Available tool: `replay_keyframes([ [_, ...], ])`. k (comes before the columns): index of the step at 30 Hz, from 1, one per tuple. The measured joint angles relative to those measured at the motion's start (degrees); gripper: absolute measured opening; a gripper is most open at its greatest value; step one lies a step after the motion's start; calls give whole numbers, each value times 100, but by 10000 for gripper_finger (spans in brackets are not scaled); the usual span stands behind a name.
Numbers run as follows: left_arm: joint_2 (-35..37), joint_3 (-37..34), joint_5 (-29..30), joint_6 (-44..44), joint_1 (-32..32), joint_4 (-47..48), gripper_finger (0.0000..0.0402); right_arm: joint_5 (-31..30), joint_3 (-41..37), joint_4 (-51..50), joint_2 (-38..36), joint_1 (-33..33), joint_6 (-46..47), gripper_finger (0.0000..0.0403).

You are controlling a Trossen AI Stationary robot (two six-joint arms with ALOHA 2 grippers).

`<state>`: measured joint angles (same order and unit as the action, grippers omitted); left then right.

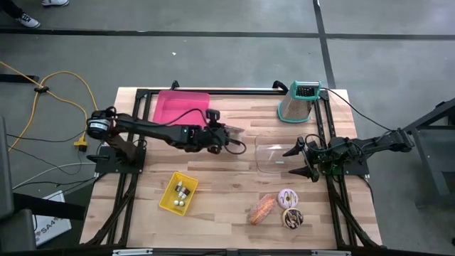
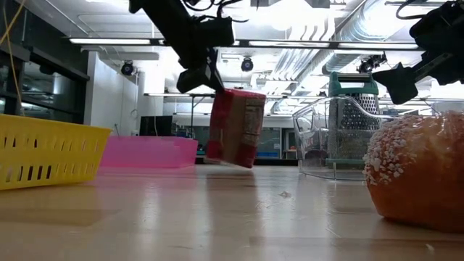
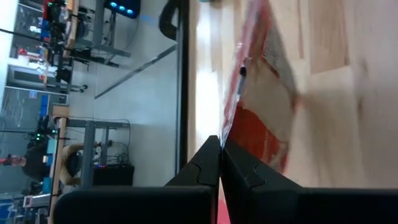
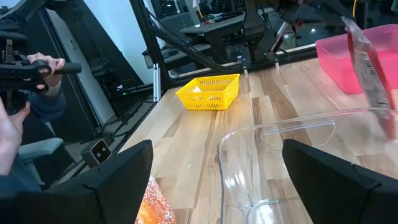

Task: Pick & Place Food Item
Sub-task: Put the red popcorn bag into the pink bin

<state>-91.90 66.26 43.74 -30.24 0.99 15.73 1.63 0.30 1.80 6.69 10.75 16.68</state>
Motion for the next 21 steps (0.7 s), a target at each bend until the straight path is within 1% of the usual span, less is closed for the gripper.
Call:
replay_keyframes([
  [7,182,0,9,-20,-59,16,0,0,1,0,1,-1,-1,348],
  [14,190,0,10,-22,-57,8,0,0,1,0,-1,-1,-2,348],
  [21,340,0,145,-39,-199,27,0,0,0,0,0,0,1,348],
])
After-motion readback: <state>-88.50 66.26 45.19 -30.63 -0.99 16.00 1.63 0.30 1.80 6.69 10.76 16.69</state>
